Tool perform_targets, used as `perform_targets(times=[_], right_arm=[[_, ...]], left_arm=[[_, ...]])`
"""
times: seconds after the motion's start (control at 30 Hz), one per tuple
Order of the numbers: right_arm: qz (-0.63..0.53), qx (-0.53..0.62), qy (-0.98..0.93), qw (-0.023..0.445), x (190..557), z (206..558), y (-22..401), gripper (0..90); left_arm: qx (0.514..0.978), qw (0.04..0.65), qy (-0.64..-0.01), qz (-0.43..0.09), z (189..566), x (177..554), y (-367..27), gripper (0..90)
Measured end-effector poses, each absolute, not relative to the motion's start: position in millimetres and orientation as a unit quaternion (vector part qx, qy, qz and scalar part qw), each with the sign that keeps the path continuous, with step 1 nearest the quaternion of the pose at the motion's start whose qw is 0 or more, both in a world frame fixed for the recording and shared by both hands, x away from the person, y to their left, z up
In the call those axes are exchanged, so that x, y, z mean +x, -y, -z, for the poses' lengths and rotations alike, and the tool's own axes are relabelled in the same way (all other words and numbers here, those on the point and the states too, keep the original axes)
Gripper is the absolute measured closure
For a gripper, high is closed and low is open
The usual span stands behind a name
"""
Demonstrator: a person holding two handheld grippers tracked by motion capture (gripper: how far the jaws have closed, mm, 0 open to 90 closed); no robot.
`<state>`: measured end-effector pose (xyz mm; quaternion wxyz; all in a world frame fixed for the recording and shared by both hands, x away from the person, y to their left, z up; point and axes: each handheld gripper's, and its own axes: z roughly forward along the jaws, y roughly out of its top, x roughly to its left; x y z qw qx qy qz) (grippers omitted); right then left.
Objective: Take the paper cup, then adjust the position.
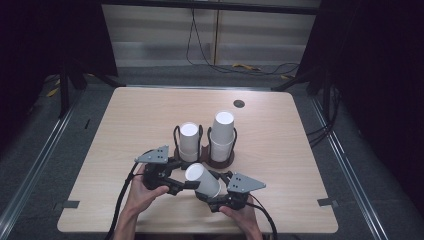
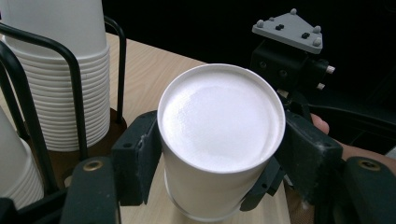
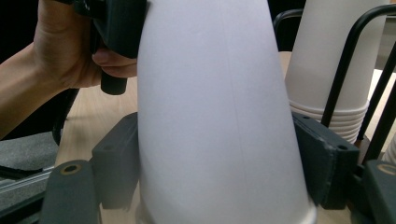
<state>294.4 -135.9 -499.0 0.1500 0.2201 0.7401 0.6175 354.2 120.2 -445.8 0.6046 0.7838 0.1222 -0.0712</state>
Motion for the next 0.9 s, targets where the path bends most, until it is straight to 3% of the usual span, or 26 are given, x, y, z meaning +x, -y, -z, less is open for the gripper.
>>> perform_targets(times=[0.13,0.23,0.47,0.9], right_arm=[[-0.618,0.224,-0.739,0.148,295,498,137,25.3],[-0.615,0.226,-0.74,0.151,295,496,138,25.4],[-0.605,0.228,-0.748,0.15,294,495,140,25.4],[-0.572,0.234,-0.771,0.154,296,489,143,25.7]], left_arm=[[0.787,0.602,-0.12,0.056,446,353,-120,33.1],[0.789,0.599,-0.125,0.055,448,351,-119,25.2],[0.785,0.603,-0.137,0.04,455,350,-121,17.7],[0.775,0.613,-0.155,0.004,461,344,-131,16.4]])
